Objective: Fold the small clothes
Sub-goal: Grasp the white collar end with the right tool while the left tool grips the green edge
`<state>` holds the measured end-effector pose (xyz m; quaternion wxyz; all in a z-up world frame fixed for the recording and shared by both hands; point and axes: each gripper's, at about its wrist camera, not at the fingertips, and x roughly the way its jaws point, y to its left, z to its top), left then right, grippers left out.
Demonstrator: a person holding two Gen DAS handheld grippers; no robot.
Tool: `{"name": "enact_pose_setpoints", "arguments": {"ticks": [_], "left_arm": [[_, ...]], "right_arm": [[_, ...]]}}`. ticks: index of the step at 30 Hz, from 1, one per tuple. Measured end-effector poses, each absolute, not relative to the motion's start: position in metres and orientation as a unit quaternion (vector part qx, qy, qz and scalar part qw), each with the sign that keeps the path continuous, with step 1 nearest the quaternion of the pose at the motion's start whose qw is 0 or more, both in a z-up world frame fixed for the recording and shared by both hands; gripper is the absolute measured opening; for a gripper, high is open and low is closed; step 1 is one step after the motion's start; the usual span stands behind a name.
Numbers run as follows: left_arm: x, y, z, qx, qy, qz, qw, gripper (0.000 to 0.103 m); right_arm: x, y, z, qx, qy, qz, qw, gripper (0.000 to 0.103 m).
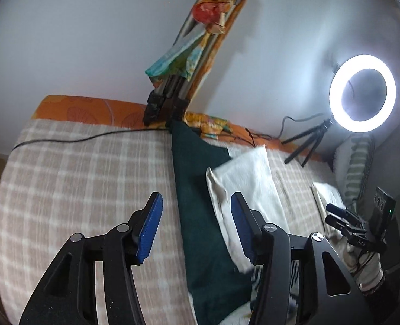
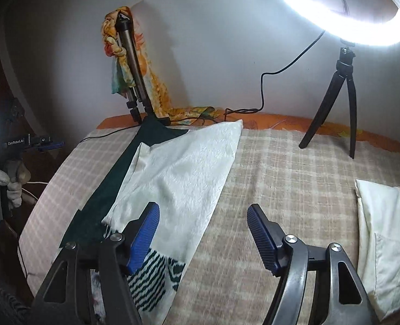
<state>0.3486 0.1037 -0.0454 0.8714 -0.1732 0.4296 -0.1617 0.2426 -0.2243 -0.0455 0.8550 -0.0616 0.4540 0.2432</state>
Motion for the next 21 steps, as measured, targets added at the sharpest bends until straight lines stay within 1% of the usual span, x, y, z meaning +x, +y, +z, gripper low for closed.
{"name": "enact_pose_setpoints", "arguments": {"ticks": [5, 15, 21], "left_arm": [[0.399, 0.099, -0.072, -0.185, 0.444, -0.173, 0.860, 0.053], [0.463, 0.087, -0.131, -0.200, 0.466, -0.176, 0.844, 0.053], [0.487, 0.076, -0.147, -0.199, 0.465, -0.180, 0.844, 0.053]], "right_arm": [[0.299, -0.215, -0.061, -0.034, 0.477, 0.245, 0.844, 0.061], [0.379, -0.198, -0.113, -0.025, 0.507, 0.237, 0.828, 0.061], [0.415, -0.196, -0.145, -0.004, 0.524, 0.233, 0.819, 0.061]]}}
